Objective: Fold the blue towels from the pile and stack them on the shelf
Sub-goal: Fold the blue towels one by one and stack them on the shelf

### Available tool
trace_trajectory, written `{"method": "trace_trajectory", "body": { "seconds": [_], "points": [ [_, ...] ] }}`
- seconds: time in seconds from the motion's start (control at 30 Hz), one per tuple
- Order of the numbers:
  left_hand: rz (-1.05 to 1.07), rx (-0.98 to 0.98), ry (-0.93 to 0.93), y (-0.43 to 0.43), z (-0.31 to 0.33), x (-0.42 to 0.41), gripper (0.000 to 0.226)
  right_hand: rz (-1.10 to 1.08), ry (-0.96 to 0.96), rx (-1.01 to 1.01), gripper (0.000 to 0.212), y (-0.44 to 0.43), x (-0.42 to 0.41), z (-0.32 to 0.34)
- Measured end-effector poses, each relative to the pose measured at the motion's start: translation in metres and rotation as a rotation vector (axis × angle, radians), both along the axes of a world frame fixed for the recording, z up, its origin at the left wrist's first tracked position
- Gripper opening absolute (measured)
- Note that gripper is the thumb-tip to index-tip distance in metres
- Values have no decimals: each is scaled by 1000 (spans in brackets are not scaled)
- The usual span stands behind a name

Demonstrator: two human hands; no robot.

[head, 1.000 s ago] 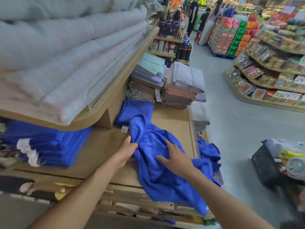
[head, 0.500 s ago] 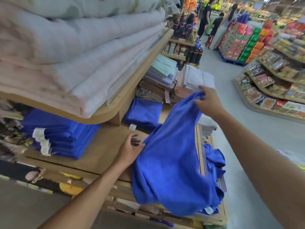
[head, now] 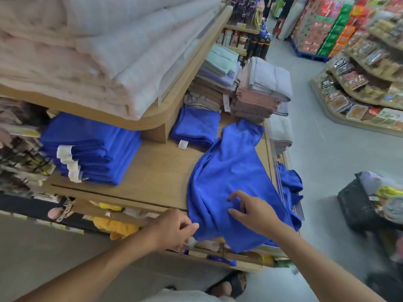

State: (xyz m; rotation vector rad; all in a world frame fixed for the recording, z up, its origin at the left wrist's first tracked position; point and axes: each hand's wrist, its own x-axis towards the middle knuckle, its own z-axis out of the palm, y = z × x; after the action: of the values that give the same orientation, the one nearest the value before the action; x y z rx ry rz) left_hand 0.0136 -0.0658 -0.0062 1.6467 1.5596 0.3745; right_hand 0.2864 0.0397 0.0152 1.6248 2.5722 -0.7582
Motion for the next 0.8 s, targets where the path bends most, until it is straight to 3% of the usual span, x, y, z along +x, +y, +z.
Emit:
{"method": "trace_trajectory", "body": {
  "seconds": [0.07,0.17,0.37,0.47,0.53,0.63,0.73,0.8],
  "points": [
    [-14,-233,144,-7,-17,0,67,-39,48,-7,20,3,1,-5],
    [80,-301,38,-7,-39,6,60,-71,50,10,20,7,0,-11],
    [264,-321,-476,-5,-37,38,13,-106,126,-62,25,-3,5,-12],
    [434,-665,-913,-7,-18,37,29,-163,264,-164,46,-18,8,1],
    [472,-795,-1121,-7,-4,36,35,-121,386,-182,56,-38,7,12],
    [523,-822,-1350,-4,16,40,36,35,532,-111,68,-73,2,24],
    [570,-798,-1541,0,28,43,38,196,379,69,93,-92,-8,28],
    [606,-808,-1606,4,29,41,42,226,345,194,74,-93,-13,25]
  ]
}}
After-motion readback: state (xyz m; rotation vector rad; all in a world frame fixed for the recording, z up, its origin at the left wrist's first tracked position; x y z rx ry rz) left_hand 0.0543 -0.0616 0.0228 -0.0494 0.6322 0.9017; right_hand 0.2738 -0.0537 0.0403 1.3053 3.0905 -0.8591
